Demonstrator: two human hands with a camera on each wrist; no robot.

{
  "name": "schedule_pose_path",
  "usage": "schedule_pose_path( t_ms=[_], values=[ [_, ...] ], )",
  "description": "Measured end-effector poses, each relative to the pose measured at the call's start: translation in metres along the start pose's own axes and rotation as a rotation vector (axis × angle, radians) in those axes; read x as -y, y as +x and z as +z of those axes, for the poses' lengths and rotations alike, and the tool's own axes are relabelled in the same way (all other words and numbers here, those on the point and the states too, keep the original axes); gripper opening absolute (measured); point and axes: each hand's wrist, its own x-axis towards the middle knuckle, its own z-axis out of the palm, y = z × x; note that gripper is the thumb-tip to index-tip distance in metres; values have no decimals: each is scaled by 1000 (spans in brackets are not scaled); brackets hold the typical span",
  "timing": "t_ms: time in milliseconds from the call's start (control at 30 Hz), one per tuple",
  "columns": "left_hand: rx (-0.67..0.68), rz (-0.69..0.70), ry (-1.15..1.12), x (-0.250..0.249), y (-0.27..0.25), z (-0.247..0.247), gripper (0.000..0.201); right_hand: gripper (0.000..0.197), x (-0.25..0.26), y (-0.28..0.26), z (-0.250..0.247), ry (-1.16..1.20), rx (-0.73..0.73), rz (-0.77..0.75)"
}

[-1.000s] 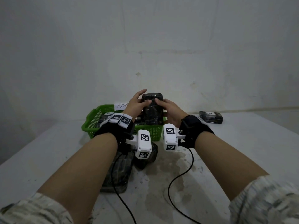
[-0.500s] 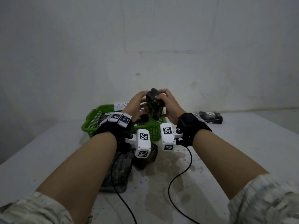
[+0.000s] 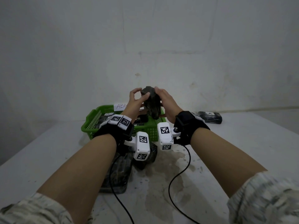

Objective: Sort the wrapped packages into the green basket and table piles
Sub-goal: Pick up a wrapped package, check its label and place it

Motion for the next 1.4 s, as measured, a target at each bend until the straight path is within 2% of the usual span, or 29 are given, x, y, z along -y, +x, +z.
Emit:
schedule_pose_path(
  t_ms=[67, 133, 233, 300, 400, 433, 600, 667, 700, 867, 967, 1100, 1267, 1400],
  values=[
    [2, 10, 6, -2, -1, -1, 43, 46, 3, 0, 0, 5, 82, 12],
    [-44, -2, 4, -3, 0, -4, 51, 44, 1, 3, -1, 20, 119, 12],
    [-94, -17, -10, -3, 2, -10, 54, 66, -3, 9, -4, 55, 55, 43],
    [-76, -19, 15, -3, 0, -11, 52, 59, -3, 8, -4, 86, 7, 52],
    [-22, -10, 41, -4, -2, -10, 44, 27, -5, 10, -4, 154, -31, 50],
    [-4, -16, 41, -4, -2, -11, 41, 21, -5, 11, -5, 177, -18, 54],
    [15, -38, 29, -2, 3, -18, 39, 32, -5, 10, -14, 177, 202, 106],
    [13, -35, 11, -1, 4, -20, 40, 50, -9, 12, -15, 168, 169, 94],
    [15, -33, 15, 0, 5, -20, 40, 53, -10, 14, -14, 134, 132, 82],
    [-2, -19, 155, 3, 6, -17, 31, 29, -12, 14, -8, 16, 15, 36],
    [-44, -10, 141, 5, 9, -17, 24, 31, -14, 14, -8, -11, 46, 38],
    [-73, 7, 120, 6, 9, -15, 28, 36, -12, 11, -9, -87, 97, 46],
    [-51, 24, 112, 8, 7, -15, 33, 33, -12, 12, -6, -185, -15, 5],
    [-6, 6, 100, 6, 4, -14, 40, 24, -11, 14, -1, -203, -69, -28]
  ],
)
